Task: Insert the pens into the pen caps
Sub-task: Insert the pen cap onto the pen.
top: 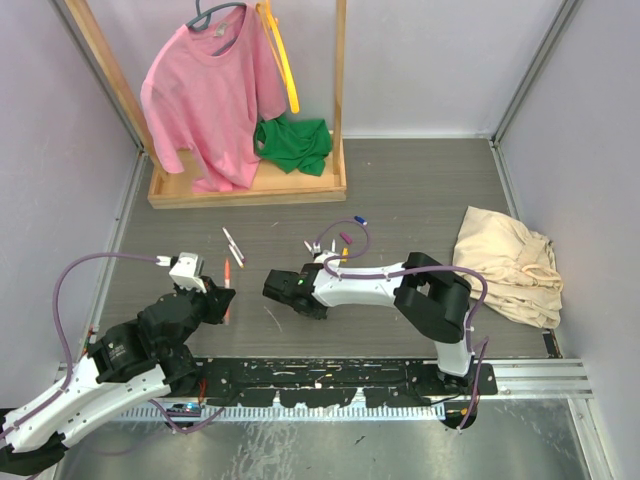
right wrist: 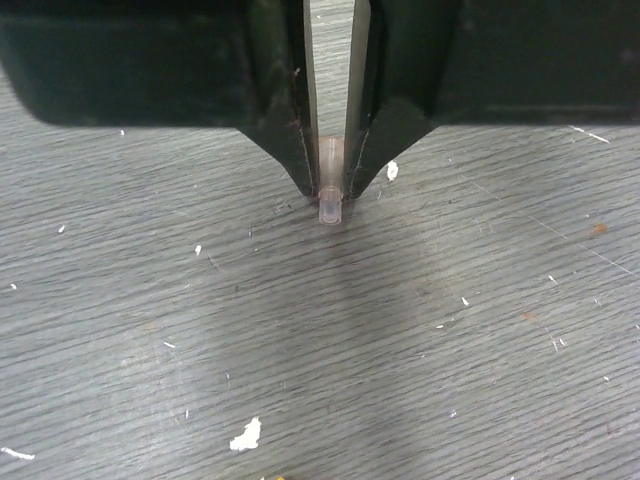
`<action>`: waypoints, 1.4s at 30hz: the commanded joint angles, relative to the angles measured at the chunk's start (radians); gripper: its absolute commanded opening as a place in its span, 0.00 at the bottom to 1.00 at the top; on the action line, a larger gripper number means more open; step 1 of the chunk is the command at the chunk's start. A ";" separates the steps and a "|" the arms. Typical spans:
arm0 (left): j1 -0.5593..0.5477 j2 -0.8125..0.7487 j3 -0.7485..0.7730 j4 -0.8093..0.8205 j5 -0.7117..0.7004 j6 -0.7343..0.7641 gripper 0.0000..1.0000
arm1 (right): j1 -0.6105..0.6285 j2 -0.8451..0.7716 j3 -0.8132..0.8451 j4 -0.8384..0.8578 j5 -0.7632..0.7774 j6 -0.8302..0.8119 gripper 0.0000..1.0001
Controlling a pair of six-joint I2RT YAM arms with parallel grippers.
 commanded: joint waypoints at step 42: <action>0.003 0.030 0.032 0.032 -0.117 -0.024 0.00 | -0.006 -0.927 -0.232 0.426 0.205 -0.759 0.00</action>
